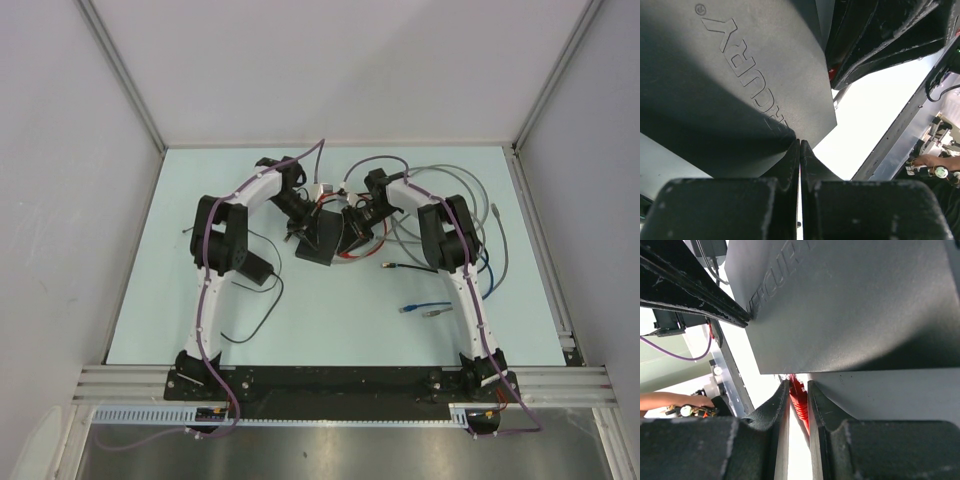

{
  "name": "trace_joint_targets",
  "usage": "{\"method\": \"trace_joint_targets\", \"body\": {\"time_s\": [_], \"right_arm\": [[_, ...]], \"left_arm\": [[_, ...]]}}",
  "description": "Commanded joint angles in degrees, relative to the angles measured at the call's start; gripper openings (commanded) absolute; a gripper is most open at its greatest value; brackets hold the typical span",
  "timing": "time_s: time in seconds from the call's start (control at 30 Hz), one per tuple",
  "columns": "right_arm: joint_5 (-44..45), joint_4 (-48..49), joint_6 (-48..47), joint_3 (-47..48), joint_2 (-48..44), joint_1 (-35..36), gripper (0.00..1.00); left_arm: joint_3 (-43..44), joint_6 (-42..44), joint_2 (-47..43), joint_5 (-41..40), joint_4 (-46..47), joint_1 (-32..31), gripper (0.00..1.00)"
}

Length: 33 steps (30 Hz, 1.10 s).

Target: Pull the plug from the switch port

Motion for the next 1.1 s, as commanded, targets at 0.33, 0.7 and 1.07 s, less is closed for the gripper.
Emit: {"method": "trace_joint_targets", "body": {"time_s": [0.33, 0.7, 1.07], "right_arm": [[13.81, 1.14, -4.50, -1.36, 2.29, -1.79, 0.04], [17.85, -0.45, -11.27, 6.10, -7.29, -5.47, 0.03], [27.43, -13.52, -17.95, 12.09, -10.10, -5.91, 0.04]], "left_arm": [[2.39, 0.30, 0.28, -3.17, 1.26, -1.17, 0.00], [3.62, 0.30, -0.69, -2.56, 1.09, -0.82, 0.00], [4.32, 0.56, -5.00, -2.73, 1.09, 1.20, 0.00]]}}
